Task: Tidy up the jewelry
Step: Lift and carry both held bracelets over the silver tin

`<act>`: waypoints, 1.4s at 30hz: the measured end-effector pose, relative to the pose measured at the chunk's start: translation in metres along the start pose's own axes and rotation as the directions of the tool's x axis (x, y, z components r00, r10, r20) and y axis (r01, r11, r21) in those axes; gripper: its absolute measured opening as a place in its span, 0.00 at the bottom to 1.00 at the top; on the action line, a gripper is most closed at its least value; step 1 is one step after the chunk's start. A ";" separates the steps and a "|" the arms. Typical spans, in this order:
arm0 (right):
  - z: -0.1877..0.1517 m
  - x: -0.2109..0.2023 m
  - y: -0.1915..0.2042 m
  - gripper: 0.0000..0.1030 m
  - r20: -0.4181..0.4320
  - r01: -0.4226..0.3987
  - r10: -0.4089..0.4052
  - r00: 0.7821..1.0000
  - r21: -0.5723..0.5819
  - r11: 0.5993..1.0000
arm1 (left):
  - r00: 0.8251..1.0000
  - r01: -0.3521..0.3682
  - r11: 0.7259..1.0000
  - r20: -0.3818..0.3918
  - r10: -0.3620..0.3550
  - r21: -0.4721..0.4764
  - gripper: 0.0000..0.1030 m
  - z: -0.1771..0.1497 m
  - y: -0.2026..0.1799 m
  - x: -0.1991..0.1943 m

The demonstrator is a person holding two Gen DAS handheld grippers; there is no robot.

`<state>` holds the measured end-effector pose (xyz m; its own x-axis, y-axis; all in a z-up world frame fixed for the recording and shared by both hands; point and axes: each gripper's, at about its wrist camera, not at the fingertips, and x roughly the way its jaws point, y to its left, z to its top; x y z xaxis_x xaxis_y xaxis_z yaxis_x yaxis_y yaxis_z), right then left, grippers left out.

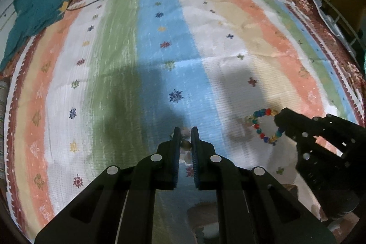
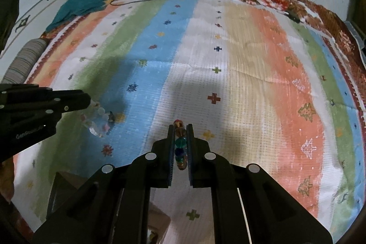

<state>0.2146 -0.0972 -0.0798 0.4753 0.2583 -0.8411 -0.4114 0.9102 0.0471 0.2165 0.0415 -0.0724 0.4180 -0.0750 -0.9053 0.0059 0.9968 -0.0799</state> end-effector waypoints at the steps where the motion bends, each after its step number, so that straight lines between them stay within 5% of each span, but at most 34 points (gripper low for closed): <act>1: 0.000 -0.002 0.000 0.10 0.003 -0.001 0.001 1.000 0.000 1.000 | 1.000 0.000 1.000 0.007 0.000 0.004 0.09 0.000 -0.002 -0.003; 42: -0.030 -0.072 0.007 0.10 0.112 0.038 -0.037 0.993 -0.012 0.999 | 0.992 -0.004 0.998 0.126 -0.004 0.062 0.09 -0.038 -0.031 -0.070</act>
<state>0.1543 -0.1188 -0.0349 0.5744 0.2593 -0.7765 -0.4023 0.9155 0.0081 0.1521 0.0144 -0.0227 0.5287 -0.0751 -0.8455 0.0607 0.9969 -0.0505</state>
